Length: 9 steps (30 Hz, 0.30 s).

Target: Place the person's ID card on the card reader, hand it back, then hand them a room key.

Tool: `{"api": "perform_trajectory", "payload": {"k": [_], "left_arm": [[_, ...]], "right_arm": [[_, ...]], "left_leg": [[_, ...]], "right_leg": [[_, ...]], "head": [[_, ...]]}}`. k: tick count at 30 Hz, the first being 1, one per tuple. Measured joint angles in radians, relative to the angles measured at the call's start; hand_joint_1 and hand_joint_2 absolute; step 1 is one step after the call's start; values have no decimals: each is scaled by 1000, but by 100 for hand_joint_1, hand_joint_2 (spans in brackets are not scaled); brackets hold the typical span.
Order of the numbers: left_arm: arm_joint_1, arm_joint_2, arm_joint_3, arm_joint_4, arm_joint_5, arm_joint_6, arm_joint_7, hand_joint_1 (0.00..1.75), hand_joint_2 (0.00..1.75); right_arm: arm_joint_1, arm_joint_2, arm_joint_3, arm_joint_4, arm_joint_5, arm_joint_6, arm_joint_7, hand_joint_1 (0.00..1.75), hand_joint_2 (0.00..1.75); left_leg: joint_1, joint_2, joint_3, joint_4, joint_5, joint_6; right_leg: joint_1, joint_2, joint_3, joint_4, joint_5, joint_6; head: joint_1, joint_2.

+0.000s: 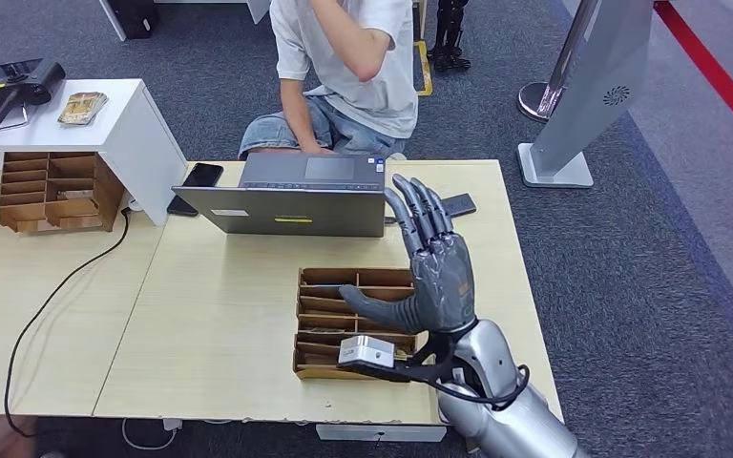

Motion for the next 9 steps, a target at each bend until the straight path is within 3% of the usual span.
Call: {"api": "perform_trajectory", "payload": {"k": [9], "left_arm": [[0, 5, 0, 0, 9, -5, -9, 0, 0]], "right_arm": [[18, -5, 30, 5, 1, 3, -3, 0, 175]], "left_leg": [[0, 0, 0, 0, 0, 0]], "right_leg": [[0, 0, 0, 0, 0, 0]], "head": [[0, 0]]}}
